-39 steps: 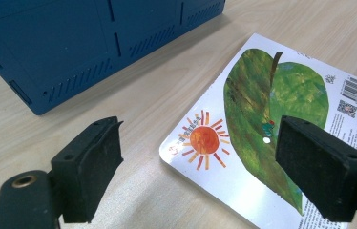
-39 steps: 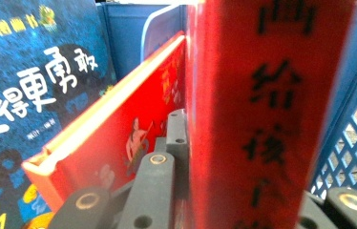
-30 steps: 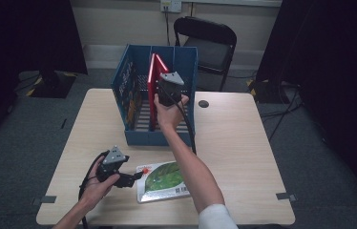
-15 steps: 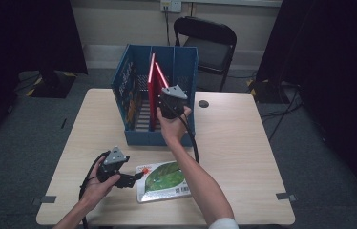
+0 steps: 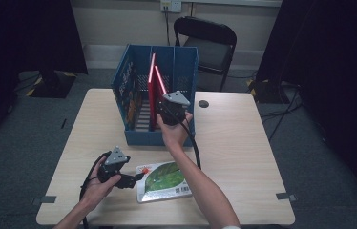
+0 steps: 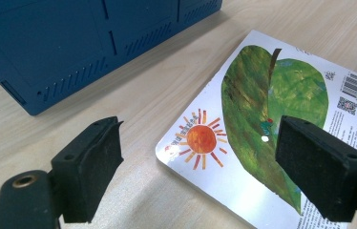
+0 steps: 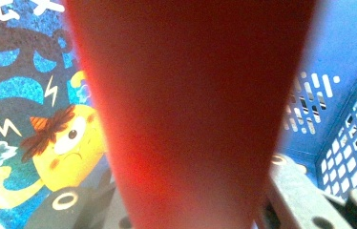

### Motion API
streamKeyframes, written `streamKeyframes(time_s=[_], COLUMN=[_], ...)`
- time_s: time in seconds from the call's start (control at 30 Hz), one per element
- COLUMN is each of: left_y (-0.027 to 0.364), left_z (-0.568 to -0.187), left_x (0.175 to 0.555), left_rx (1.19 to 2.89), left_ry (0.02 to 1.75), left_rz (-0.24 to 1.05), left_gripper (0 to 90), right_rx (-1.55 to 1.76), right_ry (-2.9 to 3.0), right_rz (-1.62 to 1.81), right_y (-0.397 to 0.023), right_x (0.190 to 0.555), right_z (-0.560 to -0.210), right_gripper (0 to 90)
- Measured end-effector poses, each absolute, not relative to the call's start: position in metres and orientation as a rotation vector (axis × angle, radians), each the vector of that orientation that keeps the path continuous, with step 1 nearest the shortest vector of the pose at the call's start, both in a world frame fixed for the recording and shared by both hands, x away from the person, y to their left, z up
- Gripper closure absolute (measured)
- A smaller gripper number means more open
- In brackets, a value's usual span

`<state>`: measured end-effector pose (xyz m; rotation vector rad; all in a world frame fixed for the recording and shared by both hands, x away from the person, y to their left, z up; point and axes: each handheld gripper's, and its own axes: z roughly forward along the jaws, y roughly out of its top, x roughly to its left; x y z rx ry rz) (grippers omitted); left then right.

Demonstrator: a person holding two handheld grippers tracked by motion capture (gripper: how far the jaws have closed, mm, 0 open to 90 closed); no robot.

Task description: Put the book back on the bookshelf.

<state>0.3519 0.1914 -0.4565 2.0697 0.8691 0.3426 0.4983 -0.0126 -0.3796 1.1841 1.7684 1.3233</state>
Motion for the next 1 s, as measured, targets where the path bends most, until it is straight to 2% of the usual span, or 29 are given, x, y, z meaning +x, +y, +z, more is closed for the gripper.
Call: streamKeyframes(time_s=[0.1,0.17,0.23,0.3,1.0], left_y=[0.191,0.192,0.191,0.191,0.192], left_z=[-0.456,-0.457,-0.456,-0.456,-0.457], left_x=[0.352,0.352,0.352,0.351,0.352], left_rx=[2.071,2.069,2.071,2.076,2.074], left_ry=[0.869,0.871,0.871,0.868,0.861], left_rz=[0.341,0.34,0.341,0.341,0.344], left_gripper=[15.7,15.7,15.7,15.7,15.7], right_rx=[1.189,1.186,1.199,1.205,1.221], right_ry=[1.769,1.768,1.754,1.73,1.644], right_rz=[1.338,1.302,1.278,1.251,1.257], right_y=[-0.011,-0.008,-0.009,-0.009,0.002], right_x=[0.497,0.497,0.498,0.498,0.527], right_z=[-0.377,-0.375,-0.374,-0.374,-0.365], right_gripper=[65.5,68.0,76.8,80.1,80.7])
